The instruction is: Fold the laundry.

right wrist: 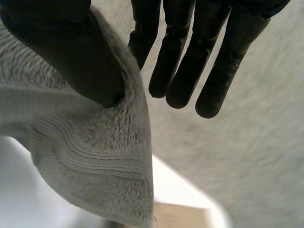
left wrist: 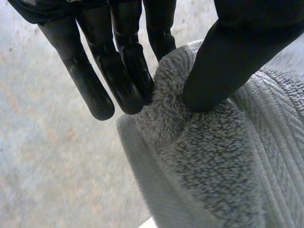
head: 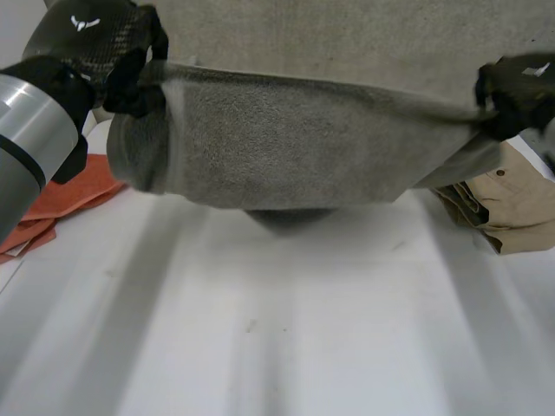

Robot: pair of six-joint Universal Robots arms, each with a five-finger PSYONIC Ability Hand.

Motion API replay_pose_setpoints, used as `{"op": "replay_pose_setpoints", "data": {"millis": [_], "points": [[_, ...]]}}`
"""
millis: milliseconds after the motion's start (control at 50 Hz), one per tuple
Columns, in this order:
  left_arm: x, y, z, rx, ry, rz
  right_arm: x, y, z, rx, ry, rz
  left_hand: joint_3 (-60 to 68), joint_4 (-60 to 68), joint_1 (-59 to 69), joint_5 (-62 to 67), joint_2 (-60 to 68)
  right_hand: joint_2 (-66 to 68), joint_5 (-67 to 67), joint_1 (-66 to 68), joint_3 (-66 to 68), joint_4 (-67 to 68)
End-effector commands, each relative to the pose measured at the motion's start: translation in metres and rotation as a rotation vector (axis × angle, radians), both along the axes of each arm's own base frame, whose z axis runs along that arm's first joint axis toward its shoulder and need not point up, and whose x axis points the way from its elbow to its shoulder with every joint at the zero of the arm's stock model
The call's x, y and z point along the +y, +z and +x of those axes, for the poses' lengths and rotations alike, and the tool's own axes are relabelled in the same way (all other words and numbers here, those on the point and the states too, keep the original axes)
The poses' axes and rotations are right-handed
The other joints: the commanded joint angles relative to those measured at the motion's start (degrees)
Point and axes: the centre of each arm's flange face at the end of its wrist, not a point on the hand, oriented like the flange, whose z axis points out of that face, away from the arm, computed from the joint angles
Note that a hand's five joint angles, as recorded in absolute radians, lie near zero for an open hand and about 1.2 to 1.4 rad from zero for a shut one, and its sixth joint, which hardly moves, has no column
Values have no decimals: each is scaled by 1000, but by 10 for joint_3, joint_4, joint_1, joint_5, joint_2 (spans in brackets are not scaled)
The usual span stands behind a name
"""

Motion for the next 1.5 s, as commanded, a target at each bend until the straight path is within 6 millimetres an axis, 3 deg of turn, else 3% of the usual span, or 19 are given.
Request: {"op": "replay_pose_setpoints", "data": {"millis": [20,40,140,180,280,380,440,520,620,680,840,880,940,1020,1060,1160,1280,1380,1500], "points": [[-24,-44,10,-55,56,129,42,50,-7,231,18,-76,115,111,155,150,116,125,132,229,123,119],[-33,-63,8,-79,57,181,43,50,-7,233,21,-66,115,111,155,150,116,125,132,229,123,119],[-50,-94,2,-115,60,253,43,42,0,254,27,-32,115,111,155,150,116,125,132,229,123,119],[-65,-107,-2,-121,61,263,37,30,15,279,49,-11,115,111,155,150,116,125,132,229,123,119],[-99,-115,-16,-100,59,209,14,4,40,315,62,19,115,111,155,150,116,125,132,229,123,119],[-136,-89,-30,-18,60,6,-18,-5,70,269,44,-69,115,111,155,150,116,125,132,229,123,119],[-151,-56,-35,54,60,-173,-39,20,83,163,-8,-251,115,111,155,150,116,125,132,229,123,119],[-158,-15,-38,142,60,-387,-52,64,83,34,-81,-485,115,111,155,150,116,125,132,229,123,119],[-156,9,-36,198,65,-517,-43,95,86,-34,-91,-632,115,111,155,150,116,125,132,229,123,119],[-152,-6,-35,183,61,-475,-33,87,85,-13,-75,-584,115,111,155,150,116,125,132,229,123,119],[-136,-95,-30,81,59,-229,1,2,78,108,48,-303,115,111,155,150,116,125,132,229,123,119],[-127,-126,-24,41,66,-137,13,-32,74,147,84,-199,115,111,155,150,116,125,132,229,123,119],[-117,-152,-19,6,69,-56,33,-79,68,199,123,-56,114,110,153,149,114,125,132,229,123,119],[-89,-196,-10,-63,65,109,54,-117,61,237,145,72,12,8,51,47,12,125,132,229,123,119],[-78,-206,-9,-92,60,163,61,-126,59,248,150,106,-47,-51,-8,-12,-47,125,132,229,123,119],[-55,-201,1,-192,61,263,73,-145,54,265,178,171,-184,-188,-144,-149,-183,125,132,229,123,119],[-41,-165,10,-234,66,295,76,-144,42,264,176,184,-357,-361,-318,-322,-357,125,132,229,123,119],[-44,-141,12,-215,75,259,77,-135,31,251,161,167,-369,-373,-330,-334,-368,125,132,229,123,119],[-62,-115,9,-182,92,179,79,-136,29,248,169,170,-356,-360,-316,-321,-355,125,132,229,123,119]]}}
